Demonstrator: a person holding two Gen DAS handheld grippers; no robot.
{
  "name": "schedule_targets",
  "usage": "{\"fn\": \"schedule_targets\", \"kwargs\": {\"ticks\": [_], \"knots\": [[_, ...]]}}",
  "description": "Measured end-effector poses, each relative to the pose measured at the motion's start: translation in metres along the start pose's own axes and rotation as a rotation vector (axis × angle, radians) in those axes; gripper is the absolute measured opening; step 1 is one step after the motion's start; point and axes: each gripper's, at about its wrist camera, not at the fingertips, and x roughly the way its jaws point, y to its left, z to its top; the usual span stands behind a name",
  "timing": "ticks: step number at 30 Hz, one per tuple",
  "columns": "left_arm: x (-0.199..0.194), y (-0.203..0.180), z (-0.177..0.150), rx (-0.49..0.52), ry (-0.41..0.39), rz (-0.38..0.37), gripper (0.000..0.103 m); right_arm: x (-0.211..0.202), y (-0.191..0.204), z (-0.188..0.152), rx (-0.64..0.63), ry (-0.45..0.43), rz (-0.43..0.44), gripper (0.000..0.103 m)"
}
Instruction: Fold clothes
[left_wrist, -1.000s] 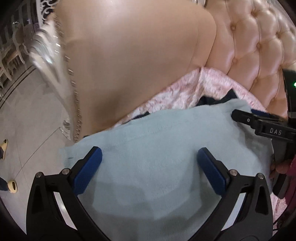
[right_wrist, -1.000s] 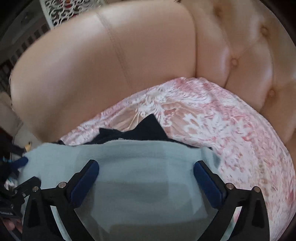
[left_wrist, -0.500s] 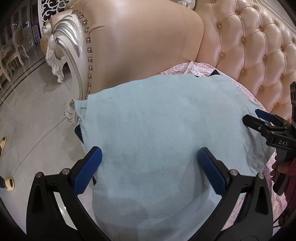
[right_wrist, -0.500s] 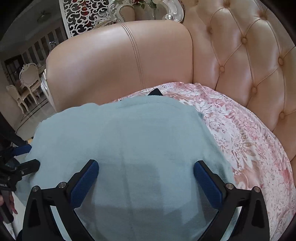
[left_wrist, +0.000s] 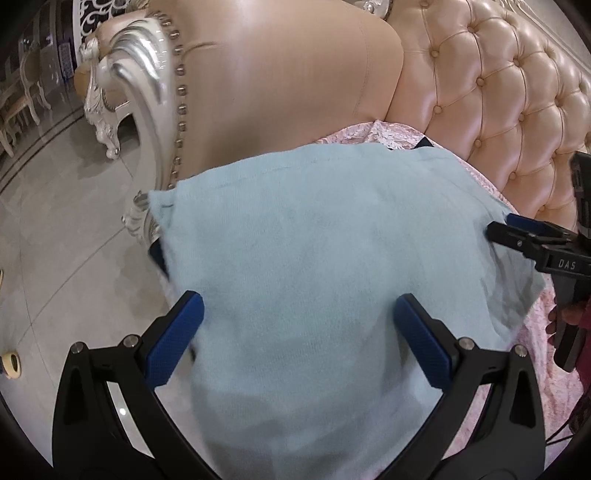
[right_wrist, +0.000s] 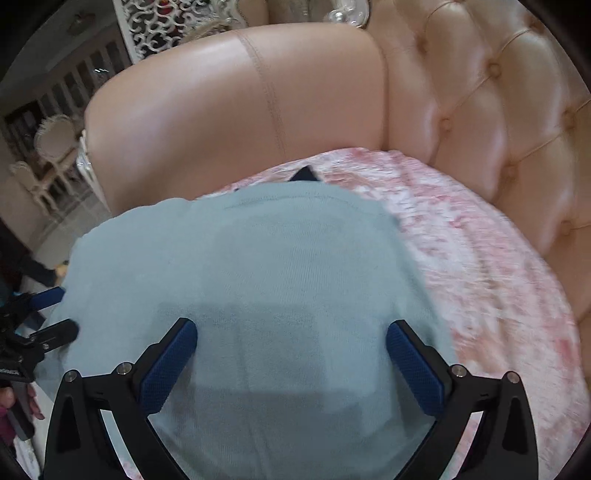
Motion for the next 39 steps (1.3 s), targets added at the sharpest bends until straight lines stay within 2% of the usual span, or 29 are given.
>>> {"fn": "schedule_targets", "kwargs": {"ticks": [3,4,7,8,9,12,13,16,18,21,24,27,30,33,35,37,39], "knots": [[-0.032,-0.001,-0.015,0.018,-0.047,-0.006,0.103,-0.034,0.009,-0.013,-0.003,-0.083,0.019,0.103],[-0.037,-0.004,-0.023,0.029,-0.049,-0.017,0.103,-0.037,0.015,-0.02,-0.023,-0.081,0.022,0.103],[-0.03,-0.008,-0.051,0.065,-0.003,-0.007,0.103,-0.015,0.018,-0.044,-0.07,0.029,-0.015,0.103],[-0.021,-0.004,-0.061,0.066,0.033,0.005,0.103,-0.013,0.014,-0.049,-0.062,0.029,-0.006,0.103],[-0.014,0.003,-0.068,0.051,0.067,0.004,0.103,-0.011,0.01,-0.054,-0.054,0.029,0.004,0.103],[-0.005,0.032,-0.078,-0.09,0.127,-0.099,0.103,-0.012,0.0,-0.061,-0.02,0.038,0.013,0.103],[-0.01,0.036,-0.079,-0.105,0.117,-0.099,0.103,-0.016,-0.001,-0.06,-0.003,0.044,0.005,0.103],[-0.03,0.025,-0.075,-0.03,0.065,-0.038,0.103,-0.031,-0.007,-0.064,0.024,0.007,-0.008,0.103],[-0.053,0.019,-0.07,-0.022,0.006,-0.035,0.103,-0.026,-0.017,-0.072,0.084,0.05,0.001,0.103],[-0.105,-0.003,-0.064,0.042,-0.122,-0.037,0.103,-0.046,-0.023,-0.086,0.203,0.004,0.124,0.103],[-0.161,-0.035,-0.064,0.111,-0.273,-0.037,0.103,-0.081,-0.014,-0.1,0.322,-0.101,0.326,0.103],[-0.178,-0.049,-0.064,0.03,-0.269,-0.01,0.103,-0.107,0.01,-0.112,0.321,-0.13,0.44,0.103],[-0.177,-0.06,-0.072,0.012,-0.208,0.008,0.103,-0.134,0.035,-0.128,0.304,-0.156,0.404,0.103],[-0.182,-0.064,-0.081,-0.007,-0.194,0.021,0.103,-0.164,0.057,-0.143,0.273,-0.181,0.269,0.103],[-0.19,-0.071,-0.087,-0.004,-0.219,0.069,0.103,-0.175,0.067,-0.148,0.249,-0.179,0.261,0.103],[-0.202,-0.082,-0.096,0.01,-0.278,0.163,0.103,-0.182,0.081,-0.152,0.221,-0.165,0.22,0.103],[-0.211,-0.086,-0.101,0.032,-0.317,0.193,0.103,-0.189,0.092,-0.155,0.179,-0.166,0.112,0.103]]}}
